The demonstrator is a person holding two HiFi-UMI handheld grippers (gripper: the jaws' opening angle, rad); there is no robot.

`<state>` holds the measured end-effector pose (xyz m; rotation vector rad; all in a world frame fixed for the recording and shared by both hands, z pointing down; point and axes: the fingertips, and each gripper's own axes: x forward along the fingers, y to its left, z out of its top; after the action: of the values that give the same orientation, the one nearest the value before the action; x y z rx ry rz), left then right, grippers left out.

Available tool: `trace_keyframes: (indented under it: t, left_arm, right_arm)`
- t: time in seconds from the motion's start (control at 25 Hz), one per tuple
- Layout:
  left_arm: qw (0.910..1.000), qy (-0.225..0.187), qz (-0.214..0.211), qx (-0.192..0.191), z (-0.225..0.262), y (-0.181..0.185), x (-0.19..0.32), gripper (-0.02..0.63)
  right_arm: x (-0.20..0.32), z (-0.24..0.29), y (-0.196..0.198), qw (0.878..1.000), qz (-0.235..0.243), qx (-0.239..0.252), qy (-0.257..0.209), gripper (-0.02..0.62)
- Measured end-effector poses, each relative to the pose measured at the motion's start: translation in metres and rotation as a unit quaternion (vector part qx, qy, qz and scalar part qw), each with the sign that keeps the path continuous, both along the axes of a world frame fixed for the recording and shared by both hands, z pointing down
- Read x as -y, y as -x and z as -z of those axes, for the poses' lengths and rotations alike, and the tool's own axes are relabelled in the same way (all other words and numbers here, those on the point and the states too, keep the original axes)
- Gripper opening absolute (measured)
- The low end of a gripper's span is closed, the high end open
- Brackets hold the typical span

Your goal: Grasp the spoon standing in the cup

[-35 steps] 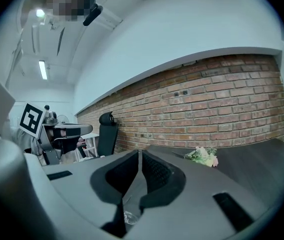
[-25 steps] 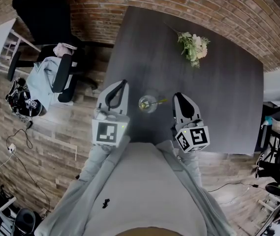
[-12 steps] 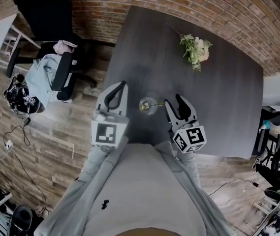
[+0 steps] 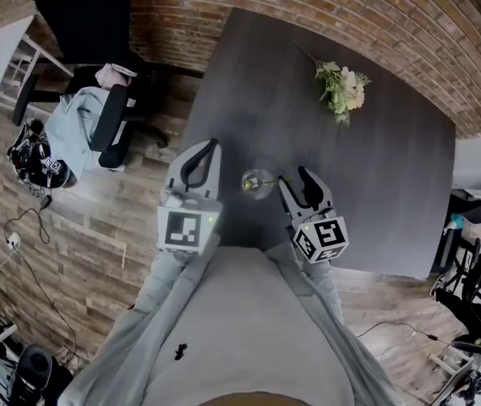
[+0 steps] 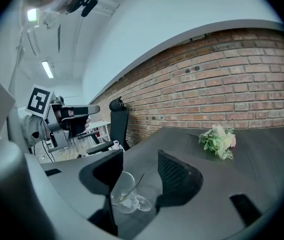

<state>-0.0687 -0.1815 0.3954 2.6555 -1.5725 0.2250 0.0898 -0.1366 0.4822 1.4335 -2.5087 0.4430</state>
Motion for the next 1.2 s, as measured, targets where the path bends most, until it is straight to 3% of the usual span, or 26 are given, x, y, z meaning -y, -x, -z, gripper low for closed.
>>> trace_keyframes:
  t: [0.16,0.32,0.72,1.08,1.2]
  left_arm:
    - [0.9998,-0.015,-0.006,0.009,0.0,0.0,0.0,0.018]
    - [1.0,0.002,0.006,-0.003,0.0,0.003,0.0,0.018]
    - [1.0,0.001,0.006,0.002,-0.001,0.003,0.0,0.018]
    - [1.0,-0.004,0.004,0.002,-0.002,0.004,-0.001,0.018]
    - [1.0,-0.001,0.007,0.002,-0.001,0.004,-0.002,0.018]
  right_arm:
    - [-0.005,-0.013,0.002,1.0,0.009,0.001,0.012,0.212]
    - [-0.008,-0.025,0.005,1.0,0.01,0.0,0.027,0.212]
    - [-0.012,-0.044,0.005,0.999,0.007,0.0,0.045,0.21]
    - [-0.013,-0.049,0.011,0.999,0.015,0.001,0.041,0.208]
    - [-0.013,-0.05,0.011,0.999,0.014,-0.003,0.038,0.179]
